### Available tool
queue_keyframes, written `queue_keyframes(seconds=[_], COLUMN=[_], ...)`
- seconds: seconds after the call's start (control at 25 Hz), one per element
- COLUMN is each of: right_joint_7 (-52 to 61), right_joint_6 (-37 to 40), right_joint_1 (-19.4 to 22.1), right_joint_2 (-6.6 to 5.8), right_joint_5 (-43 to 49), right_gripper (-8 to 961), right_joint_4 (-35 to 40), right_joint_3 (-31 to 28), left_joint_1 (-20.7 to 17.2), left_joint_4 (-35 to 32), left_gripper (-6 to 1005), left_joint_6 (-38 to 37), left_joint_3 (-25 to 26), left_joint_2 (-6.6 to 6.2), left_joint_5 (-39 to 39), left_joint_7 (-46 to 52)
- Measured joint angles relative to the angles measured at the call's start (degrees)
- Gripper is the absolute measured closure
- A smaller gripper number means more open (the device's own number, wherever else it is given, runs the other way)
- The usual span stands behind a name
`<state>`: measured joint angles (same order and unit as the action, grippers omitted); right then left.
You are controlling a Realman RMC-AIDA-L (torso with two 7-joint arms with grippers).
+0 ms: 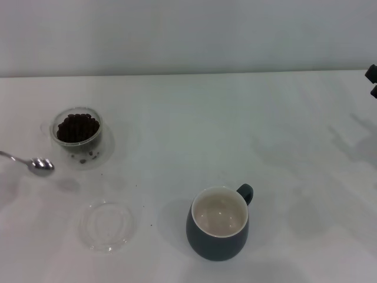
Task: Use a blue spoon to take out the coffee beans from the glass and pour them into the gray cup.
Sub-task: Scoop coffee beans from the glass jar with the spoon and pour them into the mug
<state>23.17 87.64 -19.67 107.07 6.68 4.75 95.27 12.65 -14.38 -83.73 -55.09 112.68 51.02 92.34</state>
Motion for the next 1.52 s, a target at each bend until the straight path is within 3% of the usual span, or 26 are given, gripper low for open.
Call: queue_keyframes(seconds=[0.2,0.4,0.72,0.96,1.2,1.52], right_joint_7=[-0.2,-0.9,-3.1,-3.5,-4.2,-4.7], right_joint_6=[-0.1,-0.1,-0.2,-0.2,0.3,-0.1], right_joint_1=[-0.2,-0.3,-0.4,-0.4,-0.3,-0.6], right_joint_2=[0.82,1.75,3.69,4.54,5.7,6.66], right_joint_5=[0.0,0.1,0.1,0.1,0.2,0.2], right_gripper=[248,248,249,248,248,249], right_joint_4=[0.3,0.4,0.6,0.6,0.6,0.6], right_joint_3=[-0.1,0.0,0.0,0.0,0.2,0.8], left_joint_1=[2.4,4.7,10.2,15.6,20.6,23.6], left_joint_4=[-1.3,-4.5,-5.4,-5.2,-5.1,-4.8], left_gripper=[874,873,873,873,872,872], left_joint_6=[1.4,7.7,15.8,20.3,26.7,30.8], left_joint_3=[0.1,0.0,-0.3,-0.3,-0.3,-1.4], left_joint_2=[-3.16,-5.24,-7.14,-7.57,-7.19,-6.86], left_joint_5=[-0.2,0.3,5.5,11.6,18.8,21.0], left_joint_7=[2.0,4.5,6.0,9.0,11.3,12.0])
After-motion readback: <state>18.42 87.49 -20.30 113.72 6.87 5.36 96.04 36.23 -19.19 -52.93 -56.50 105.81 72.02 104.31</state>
